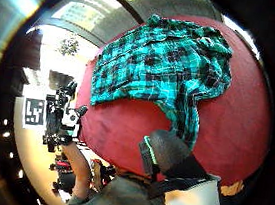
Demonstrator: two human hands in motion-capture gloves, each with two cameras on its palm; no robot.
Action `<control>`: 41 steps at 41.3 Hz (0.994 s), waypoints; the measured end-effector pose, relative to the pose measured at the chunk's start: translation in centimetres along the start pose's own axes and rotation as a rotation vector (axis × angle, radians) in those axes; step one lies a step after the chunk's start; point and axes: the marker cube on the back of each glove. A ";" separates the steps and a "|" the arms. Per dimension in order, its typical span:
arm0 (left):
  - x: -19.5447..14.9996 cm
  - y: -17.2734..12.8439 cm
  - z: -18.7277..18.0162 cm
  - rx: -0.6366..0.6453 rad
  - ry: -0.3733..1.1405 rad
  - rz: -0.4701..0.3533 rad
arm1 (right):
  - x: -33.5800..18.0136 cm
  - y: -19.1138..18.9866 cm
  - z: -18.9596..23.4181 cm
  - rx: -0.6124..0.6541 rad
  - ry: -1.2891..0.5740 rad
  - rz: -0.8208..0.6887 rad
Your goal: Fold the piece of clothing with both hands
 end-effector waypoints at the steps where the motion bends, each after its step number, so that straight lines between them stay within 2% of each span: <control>1: -0.1 -0.5 0.6 0.011 0.008 0.002 | 0.1 -0.3 0.5 -0.005 0.000 0.001; 7: -0.5 -2.5 3.5 0.036 0.033 0.027 | 0.5 -2.9 5.1 -0.040 -0.051 0.002; 10: -0.9 -1.9 3.0 0.063 -0.010 0.033 | 0.4 -3.5 7.1 -0.054 -0.104 -0.013; 17: -1.2 -1.7 5.0 -0.006 -0.022 0.065 | -0.8 -2.7 6.8 -0.005 -0.103 -0.046; 22: -1.2 -0.8 6.4 -0.164 -0.039 0.042 | -1.1 -3.1 8.1 -0.060 -0.069 -0.043; 26: -1.3 -1.0 7.5 -0.165 0.016 0.062 | -1.4 -3.2 8.6 -0.104 -0.062 -0.029; 28: -1.4 -1.0 7.8 -0.149 0.037 0.064 | -1.5 -3.4 8.8 -0.093 -0.063 -0.031; 33: -1.2 -0.1 7.4 -0.203 0.052 0.057 | -1.5 -3.8 8.8 -0.039 -0.020 -0.011; 37: -1.0 -1.1 6.6 -0.042 -0.015 0.052 | -1.4 -4.4 8.6 0.049 0.056 0.003; 41: -0.9 -3.7 5.6 0.293 -0.154 0.069 | -2.1 -6.5 8.0 0.267 0.094 -0.022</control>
